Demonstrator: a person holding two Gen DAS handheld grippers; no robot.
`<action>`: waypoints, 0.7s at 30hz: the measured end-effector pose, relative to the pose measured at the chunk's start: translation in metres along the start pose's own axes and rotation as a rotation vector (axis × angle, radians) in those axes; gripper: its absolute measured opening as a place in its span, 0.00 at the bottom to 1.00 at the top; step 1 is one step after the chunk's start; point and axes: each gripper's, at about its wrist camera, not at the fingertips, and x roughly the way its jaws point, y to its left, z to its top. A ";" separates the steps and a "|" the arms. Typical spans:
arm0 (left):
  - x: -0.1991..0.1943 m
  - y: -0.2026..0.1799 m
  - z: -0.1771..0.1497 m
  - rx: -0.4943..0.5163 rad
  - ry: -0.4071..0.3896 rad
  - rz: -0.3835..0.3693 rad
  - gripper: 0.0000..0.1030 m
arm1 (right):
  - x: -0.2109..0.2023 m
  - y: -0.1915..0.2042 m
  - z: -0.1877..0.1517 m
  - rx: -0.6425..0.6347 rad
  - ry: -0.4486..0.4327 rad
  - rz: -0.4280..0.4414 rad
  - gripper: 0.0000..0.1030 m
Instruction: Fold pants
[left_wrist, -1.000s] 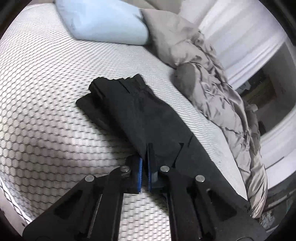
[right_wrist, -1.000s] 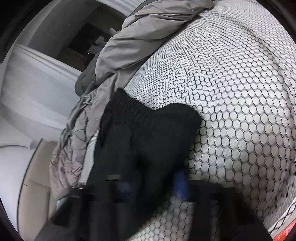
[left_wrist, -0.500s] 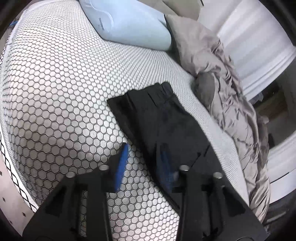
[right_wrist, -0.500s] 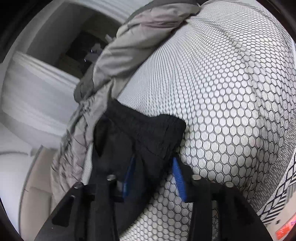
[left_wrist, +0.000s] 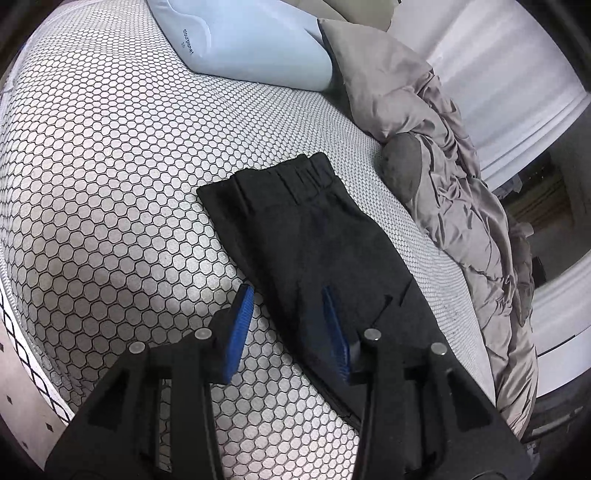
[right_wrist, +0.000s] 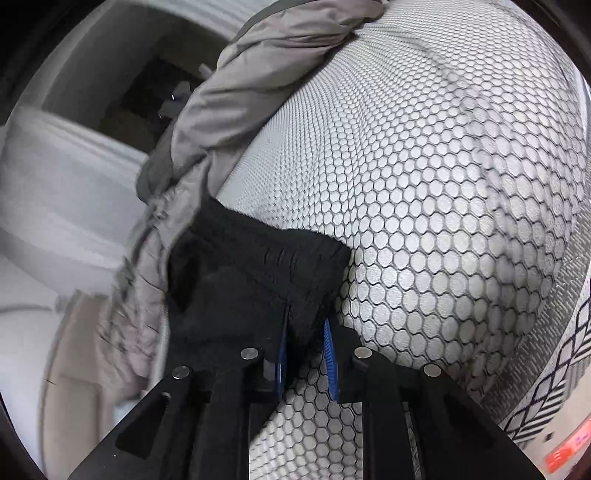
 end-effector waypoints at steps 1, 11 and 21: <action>0.000 -0.003 -0.001 0.010 0.001 -0.002 0.34 | -0.010 0.004 0.001 -0.020 -0.054 -0.026 0.33; 0.000 -0.062 -0.024 0.203 -0.004 -0.053 0.54 | 0.008 0.076 0.042 -0.373 -0.031 0.008 0.59; -0.010 -0.087 -0.035 0.307 -0.048 -0.017 0.71 | 0.128 0.117 0.096 -0.559 0.186 -0.054 0.59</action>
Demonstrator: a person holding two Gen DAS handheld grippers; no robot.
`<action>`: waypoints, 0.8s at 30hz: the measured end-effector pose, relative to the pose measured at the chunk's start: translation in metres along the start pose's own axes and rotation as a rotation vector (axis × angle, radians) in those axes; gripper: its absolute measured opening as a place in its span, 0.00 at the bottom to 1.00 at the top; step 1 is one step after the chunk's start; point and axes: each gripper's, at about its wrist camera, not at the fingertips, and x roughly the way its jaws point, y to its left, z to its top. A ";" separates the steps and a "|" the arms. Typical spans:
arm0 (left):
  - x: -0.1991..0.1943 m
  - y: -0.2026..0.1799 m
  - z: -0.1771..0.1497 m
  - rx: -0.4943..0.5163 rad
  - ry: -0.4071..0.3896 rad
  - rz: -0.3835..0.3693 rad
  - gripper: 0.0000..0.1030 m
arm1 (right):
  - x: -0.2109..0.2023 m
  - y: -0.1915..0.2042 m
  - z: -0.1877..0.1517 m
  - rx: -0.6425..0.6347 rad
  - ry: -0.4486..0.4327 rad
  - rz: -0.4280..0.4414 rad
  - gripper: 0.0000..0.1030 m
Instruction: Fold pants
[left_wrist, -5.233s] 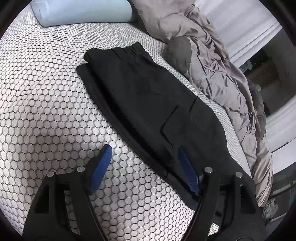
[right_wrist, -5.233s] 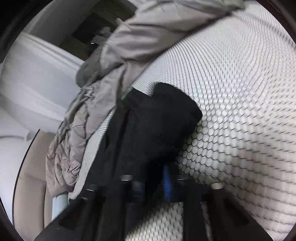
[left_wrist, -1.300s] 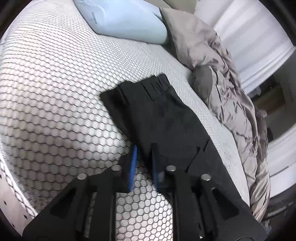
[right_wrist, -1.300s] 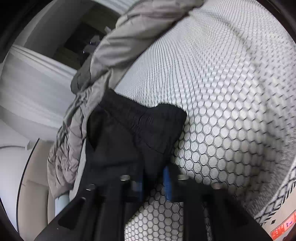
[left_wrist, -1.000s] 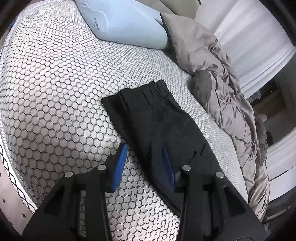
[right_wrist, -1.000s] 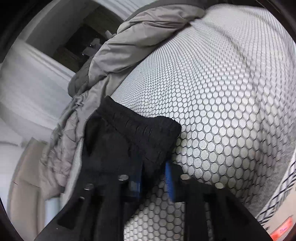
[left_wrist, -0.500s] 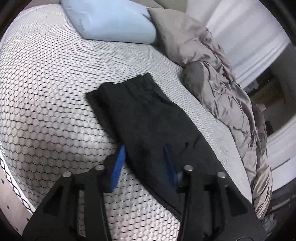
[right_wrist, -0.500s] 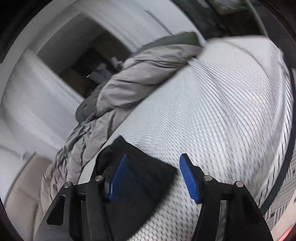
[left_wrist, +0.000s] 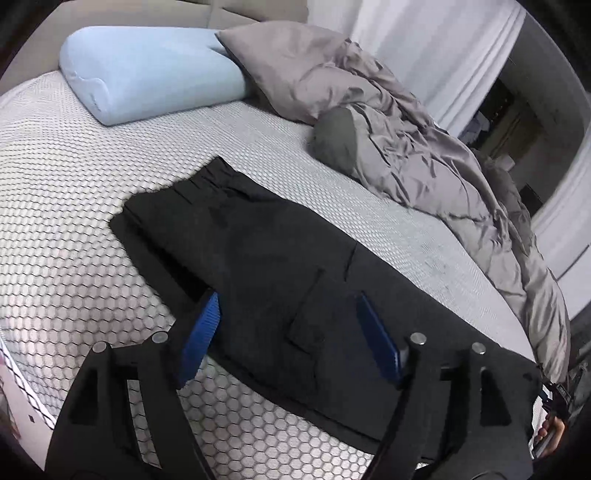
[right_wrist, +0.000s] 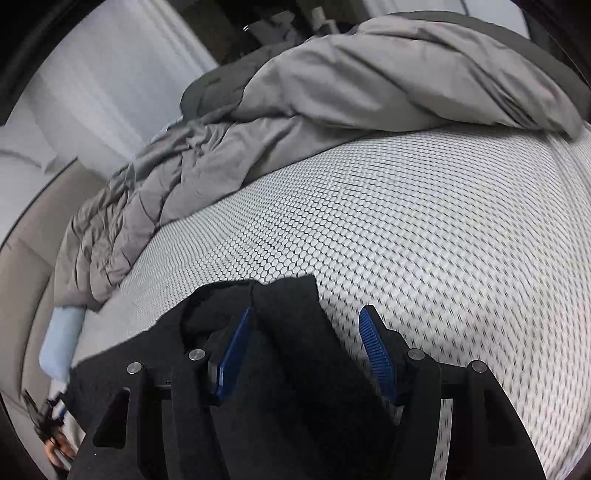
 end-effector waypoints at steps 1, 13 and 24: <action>-0.001 0.001 0.001 -0.001 -0.005 0.009 0.71 | 0.003 0.000 0.003 -0.007 0.009 0.024 0.59; 0.011 0.000 0.002 0.029 0.015 0.031 0.71 | 0.025 0.017 0.024 -0.203 -0.008 -0.108 0.07; 0.007 -0.001 0.003 0.027 -0.002 0.029 0.71 | 0.018 0.001 0.016 -0.087 -0.057 -0.444 0.32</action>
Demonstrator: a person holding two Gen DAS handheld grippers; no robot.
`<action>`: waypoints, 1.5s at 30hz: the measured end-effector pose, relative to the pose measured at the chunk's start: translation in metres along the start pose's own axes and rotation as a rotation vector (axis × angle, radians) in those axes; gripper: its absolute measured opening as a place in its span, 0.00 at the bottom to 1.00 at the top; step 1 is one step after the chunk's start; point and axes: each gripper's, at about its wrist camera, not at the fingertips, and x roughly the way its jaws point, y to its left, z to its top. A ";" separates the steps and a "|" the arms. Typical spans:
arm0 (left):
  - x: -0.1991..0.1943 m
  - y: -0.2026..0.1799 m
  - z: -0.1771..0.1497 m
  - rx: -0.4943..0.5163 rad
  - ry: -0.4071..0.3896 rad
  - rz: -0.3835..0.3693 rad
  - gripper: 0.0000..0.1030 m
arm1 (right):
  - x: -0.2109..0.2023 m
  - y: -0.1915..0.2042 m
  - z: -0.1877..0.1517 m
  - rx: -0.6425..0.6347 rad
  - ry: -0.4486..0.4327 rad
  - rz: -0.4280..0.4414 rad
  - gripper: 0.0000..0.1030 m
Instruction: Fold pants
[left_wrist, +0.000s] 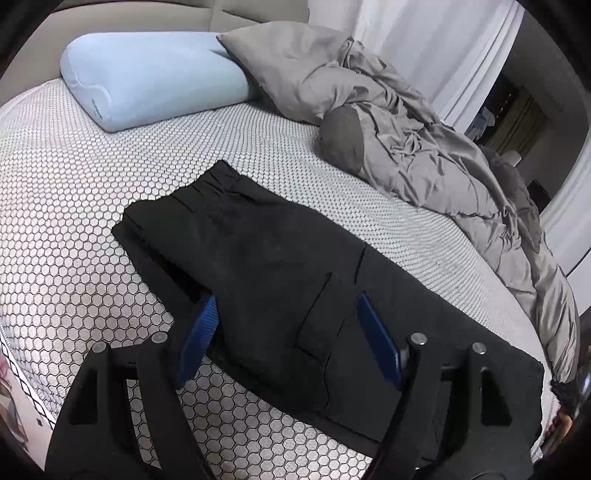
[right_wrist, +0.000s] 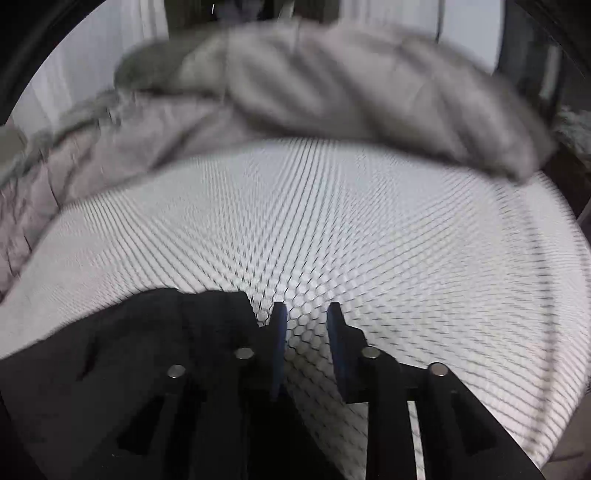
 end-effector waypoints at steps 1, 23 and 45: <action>-0.003 -0.003 -0.001 0.012 -0.006 -0.005 0.71 | -0.021 0.001 -0.005 0.004 -0.036 0.030 0.40; 0.010 -0.208 -0.159 0.675 0.285 -0.368 0.99 | -0.093 0.217 -0.196 -0.530 0.024 0.396 0.92; 0.044 -0.285 -0.147 0.790 0.346 -0.316 0.99 | -0.103 0.158 -0.150 -0.325 -0.003 0.393 0.97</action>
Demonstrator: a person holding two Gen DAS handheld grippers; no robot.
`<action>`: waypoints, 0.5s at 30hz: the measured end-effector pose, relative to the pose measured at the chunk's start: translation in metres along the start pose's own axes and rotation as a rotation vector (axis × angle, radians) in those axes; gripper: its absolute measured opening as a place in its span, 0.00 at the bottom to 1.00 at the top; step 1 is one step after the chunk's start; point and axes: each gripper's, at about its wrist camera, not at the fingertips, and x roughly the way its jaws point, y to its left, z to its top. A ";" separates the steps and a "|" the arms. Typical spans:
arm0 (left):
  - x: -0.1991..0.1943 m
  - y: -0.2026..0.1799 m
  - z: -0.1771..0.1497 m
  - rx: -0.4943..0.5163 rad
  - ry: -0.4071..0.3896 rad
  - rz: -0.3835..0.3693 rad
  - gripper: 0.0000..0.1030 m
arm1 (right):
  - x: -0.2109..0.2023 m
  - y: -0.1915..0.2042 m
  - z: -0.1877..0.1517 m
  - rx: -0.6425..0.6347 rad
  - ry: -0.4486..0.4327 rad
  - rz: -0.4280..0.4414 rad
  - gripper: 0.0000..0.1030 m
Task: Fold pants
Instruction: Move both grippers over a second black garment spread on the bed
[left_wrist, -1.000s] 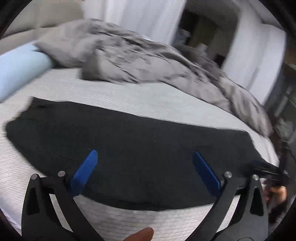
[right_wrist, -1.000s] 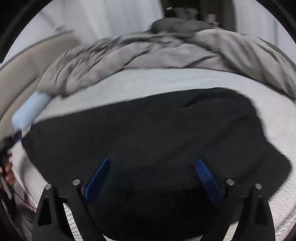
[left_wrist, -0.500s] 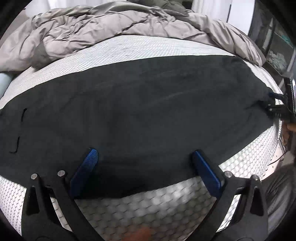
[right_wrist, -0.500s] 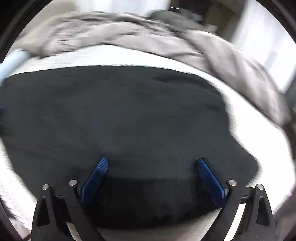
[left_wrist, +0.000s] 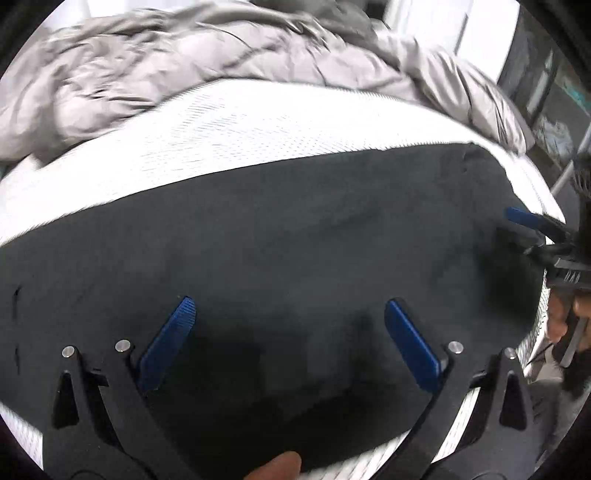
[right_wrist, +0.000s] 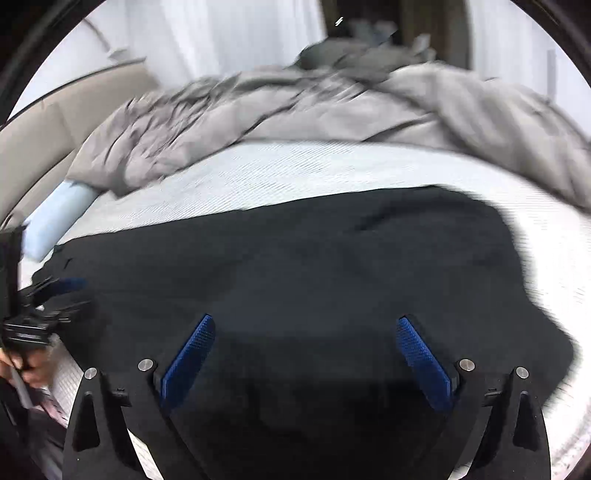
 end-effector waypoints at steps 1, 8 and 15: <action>0.008 -0.006 0.008 0.034 0.005 0.003 0.99 | 0.012 0.010 0.006 -0.029 0.029 -0.003 0.97; 0.042 0.006 0.001 0.073 0.066 -0.004 0.99 | 0.054 0.011 0.002 -0.303 0.156 -0.162 0.97; 0.042 0.041 0.003 0.011 0.077 0.029 0.99 | 0.029 -0.116 -0.005 -0.066 0.163 -0.465 0.99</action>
